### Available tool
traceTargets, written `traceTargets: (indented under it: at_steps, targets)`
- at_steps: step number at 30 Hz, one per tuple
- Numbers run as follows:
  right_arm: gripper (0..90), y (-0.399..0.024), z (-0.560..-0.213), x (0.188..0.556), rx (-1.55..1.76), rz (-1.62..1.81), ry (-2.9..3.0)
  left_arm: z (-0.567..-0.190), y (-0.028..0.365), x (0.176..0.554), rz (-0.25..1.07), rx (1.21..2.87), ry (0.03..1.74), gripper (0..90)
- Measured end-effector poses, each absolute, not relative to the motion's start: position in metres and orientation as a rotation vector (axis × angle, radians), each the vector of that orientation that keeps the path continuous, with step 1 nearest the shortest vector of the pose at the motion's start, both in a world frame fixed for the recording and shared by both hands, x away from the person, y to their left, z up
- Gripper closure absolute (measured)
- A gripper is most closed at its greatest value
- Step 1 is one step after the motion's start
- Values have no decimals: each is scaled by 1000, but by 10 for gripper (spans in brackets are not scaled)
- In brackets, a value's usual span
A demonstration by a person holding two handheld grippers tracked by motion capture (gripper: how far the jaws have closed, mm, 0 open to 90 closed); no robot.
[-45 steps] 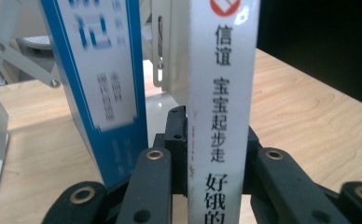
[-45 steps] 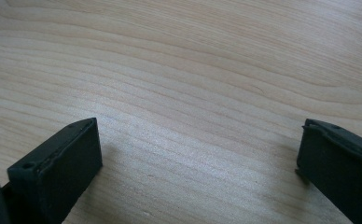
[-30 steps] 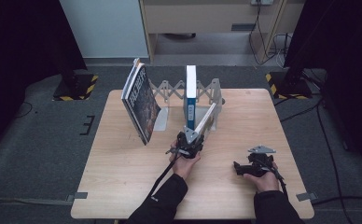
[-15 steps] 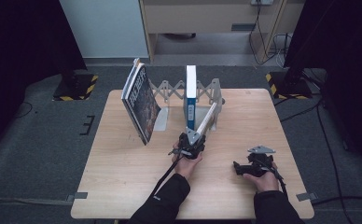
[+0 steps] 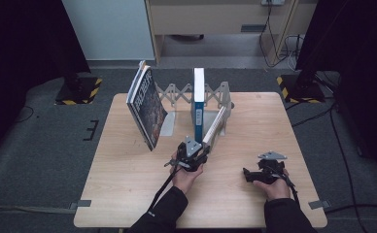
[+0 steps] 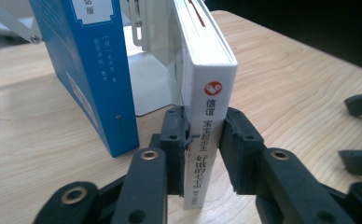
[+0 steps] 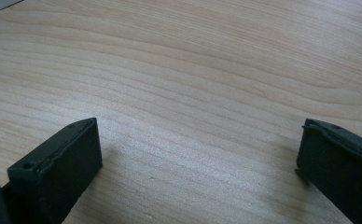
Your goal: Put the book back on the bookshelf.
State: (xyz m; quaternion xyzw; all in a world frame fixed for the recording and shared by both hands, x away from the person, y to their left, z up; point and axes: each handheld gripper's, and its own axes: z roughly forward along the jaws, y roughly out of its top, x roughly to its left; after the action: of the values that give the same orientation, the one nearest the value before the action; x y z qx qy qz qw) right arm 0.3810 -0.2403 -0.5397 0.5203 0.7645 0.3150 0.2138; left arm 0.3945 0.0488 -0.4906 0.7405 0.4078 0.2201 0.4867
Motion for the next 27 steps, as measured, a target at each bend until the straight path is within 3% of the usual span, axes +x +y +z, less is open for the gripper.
traceTargets:
  at_steps: [27]
  targets:
    - [1,-240,-540,381,1441,876,2125,-487,1,441,529,1836,963,646]
